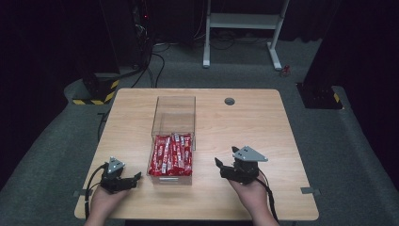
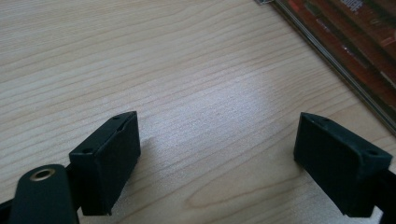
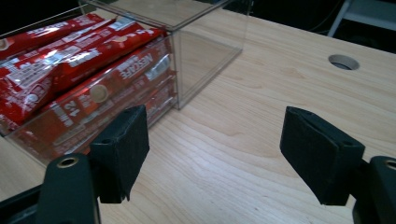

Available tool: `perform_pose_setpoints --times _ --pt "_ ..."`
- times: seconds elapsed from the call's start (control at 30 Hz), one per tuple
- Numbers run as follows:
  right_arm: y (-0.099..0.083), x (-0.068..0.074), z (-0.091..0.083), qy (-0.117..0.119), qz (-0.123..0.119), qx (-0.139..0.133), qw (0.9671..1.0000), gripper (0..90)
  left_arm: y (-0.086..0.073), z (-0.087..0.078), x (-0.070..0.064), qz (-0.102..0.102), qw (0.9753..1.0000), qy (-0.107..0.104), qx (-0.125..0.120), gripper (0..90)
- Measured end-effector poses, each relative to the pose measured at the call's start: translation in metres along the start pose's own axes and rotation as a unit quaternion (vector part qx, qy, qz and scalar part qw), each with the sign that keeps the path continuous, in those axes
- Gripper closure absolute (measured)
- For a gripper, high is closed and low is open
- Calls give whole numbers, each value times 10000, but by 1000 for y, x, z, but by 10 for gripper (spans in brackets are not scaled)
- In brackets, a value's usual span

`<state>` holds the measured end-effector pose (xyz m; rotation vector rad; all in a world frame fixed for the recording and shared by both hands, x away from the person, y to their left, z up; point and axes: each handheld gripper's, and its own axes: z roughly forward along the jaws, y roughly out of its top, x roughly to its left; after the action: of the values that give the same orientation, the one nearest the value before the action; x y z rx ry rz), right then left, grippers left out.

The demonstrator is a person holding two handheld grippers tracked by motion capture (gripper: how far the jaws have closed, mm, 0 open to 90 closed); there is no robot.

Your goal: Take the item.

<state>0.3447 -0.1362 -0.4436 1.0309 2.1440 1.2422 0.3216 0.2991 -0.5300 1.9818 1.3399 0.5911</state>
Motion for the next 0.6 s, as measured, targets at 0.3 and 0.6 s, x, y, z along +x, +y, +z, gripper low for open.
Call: perform_pose_setpoints --times 0.3,0.6 --pt "6 18 5 54 -213 -58 9997 266 0 0 0 17 10000 -1 14 148" --pt "19 31 10 220 -258 -86 9994 295 0 0 1 45 10000 2 18 148"
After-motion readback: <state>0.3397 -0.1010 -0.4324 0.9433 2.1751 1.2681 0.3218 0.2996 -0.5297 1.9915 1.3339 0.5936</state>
